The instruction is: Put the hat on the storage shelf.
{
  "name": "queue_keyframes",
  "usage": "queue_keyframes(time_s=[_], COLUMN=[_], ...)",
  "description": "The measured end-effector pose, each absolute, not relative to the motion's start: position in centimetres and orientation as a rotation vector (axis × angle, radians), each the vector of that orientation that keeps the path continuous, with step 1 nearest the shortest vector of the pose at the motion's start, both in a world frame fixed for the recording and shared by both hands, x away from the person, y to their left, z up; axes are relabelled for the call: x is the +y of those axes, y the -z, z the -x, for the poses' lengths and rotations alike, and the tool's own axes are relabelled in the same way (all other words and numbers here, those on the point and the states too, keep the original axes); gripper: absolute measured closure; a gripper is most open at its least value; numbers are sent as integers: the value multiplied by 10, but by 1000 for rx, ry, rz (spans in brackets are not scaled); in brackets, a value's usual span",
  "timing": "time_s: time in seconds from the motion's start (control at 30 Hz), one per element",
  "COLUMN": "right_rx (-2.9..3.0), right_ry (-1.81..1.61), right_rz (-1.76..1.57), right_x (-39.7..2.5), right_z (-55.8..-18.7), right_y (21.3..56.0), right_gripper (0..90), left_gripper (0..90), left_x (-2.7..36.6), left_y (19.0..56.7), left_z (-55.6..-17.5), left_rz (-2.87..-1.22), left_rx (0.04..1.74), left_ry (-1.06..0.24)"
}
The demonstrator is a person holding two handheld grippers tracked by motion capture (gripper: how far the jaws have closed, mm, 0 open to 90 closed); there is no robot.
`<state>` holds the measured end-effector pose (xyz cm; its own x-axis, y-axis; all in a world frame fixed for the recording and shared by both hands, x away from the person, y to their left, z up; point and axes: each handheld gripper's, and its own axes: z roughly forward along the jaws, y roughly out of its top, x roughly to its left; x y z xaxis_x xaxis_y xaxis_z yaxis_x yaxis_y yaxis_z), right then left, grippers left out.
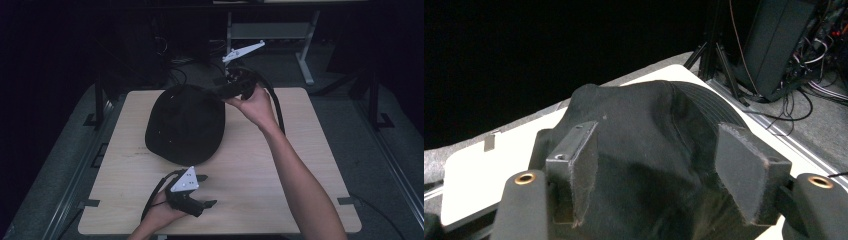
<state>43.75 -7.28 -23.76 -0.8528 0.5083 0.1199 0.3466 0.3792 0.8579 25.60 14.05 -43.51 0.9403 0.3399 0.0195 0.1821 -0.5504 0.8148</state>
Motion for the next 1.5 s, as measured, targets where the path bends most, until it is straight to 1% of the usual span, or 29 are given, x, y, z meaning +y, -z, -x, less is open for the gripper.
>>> queue_keyframes(time_s=[0.9, 1.5], right_rx=[2483, 2500], right_ry=[-1465, -1472], right_rz=[-836, -884], right_x=[-116, -141], right_z=[-423, -406], right_y=[269, 292], right_gripper=[296, 238], left_gripper=[177, 167], left_x=[144, 145], left_y=[435, 436], left_z=[-258, -260], left_rz=[-2152, -2151], left_rx=[400, 417], left_ry=[-223, -217])
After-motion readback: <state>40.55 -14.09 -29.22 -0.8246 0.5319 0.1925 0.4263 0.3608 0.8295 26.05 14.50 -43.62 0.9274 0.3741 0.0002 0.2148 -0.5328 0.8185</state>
